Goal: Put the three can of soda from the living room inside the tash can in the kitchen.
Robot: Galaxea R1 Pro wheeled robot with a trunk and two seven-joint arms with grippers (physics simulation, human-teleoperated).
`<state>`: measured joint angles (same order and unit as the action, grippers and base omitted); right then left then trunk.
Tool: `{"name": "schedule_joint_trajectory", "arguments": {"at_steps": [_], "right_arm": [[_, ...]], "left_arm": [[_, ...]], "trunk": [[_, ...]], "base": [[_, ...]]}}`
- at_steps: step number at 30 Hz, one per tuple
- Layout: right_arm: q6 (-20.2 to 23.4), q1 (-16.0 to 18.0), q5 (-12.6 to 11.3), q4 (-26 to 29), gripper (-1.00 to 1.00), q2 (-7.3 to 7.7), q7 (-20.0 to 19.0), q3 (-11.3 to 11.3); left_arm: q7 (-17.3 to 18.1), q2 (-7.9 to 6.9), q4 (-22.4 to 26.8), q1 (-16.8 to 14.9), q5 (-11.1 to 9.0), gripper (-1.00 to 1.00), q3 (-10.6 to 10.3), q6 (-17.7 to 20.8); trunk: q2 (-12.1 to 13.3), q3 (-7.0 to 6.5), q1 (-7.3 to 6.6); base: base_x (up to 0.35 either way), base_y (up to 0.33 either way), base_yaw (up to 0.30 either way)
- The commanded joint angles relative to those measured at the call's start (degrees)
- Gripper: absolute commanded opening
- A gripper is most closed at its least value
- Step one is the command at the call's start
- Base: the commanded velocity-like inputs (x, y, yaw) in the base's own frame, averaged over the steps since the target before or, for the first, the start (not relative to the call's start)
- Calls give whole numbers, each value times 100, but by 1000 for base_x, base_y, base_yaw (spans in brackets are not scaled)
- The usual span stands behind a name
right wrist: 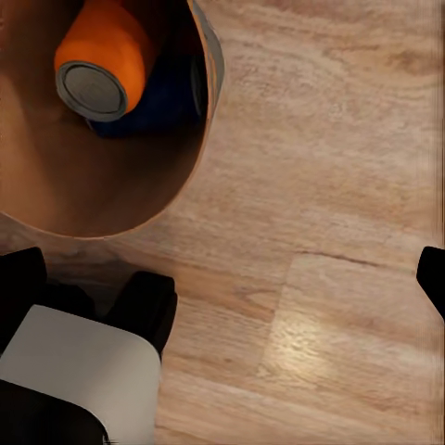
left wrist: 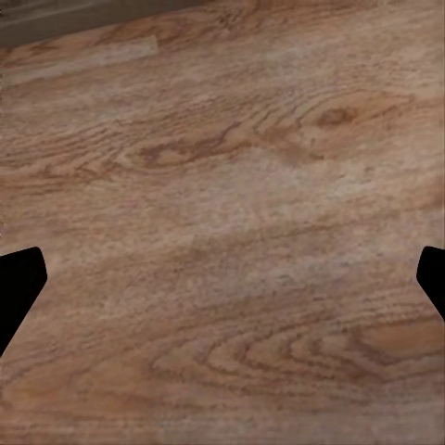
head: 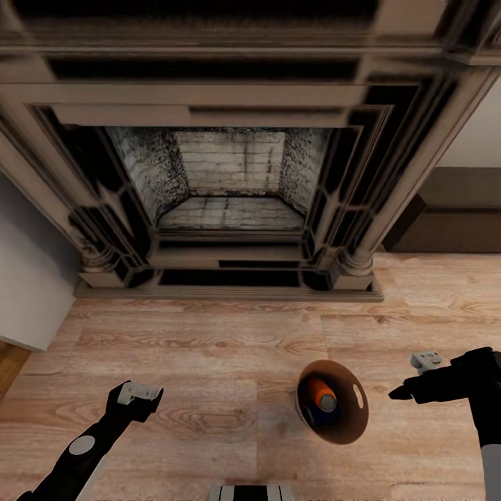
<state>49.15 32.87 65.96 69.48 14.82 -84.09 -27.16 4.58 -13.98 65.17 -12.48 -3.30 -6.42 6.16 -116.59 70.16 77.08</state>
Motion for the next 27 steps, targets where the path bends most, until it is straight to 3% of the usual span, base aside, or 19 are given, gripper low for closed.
{"name": "schedule_joint_trajectory", "arguments": {"at_steps": [1, 10, 21, 24, 27], "right_arm": [[-42, -66, -10, 92, 100, -2, -4, -3], [-225, -438, -250, 290, 100, 17, 7, -6], [-1083, -1019, -268, 293, 100, -8, 83, -10], [-1407, -1196, -268, 285, 100, -19, 103, -157], [-1856, -1367, -260, 277, 100, -130, 127, -383]], "left_arm": [[0, 0, -2, 0, 2, 100, 0, 0], [0, 0, -1, 0, -3, 100, 0, -1], [-19, 0, -5, 0, 2, 100, -4, -12], [-27, 0, -9, 0, 9, 100, -7, -16], [-49, 0, -127, 0, 6, 100, -8, -18]], "trunk": [[42, -10, -23], [403, -93, -220], [844, -195, -462], [964, -222, -528], [1084, -250, -594]], "base": [[0, 0, 0], [0, 0, 0], [0, 0, 0], [0, 0, 0], [0, 0, 0]]}}
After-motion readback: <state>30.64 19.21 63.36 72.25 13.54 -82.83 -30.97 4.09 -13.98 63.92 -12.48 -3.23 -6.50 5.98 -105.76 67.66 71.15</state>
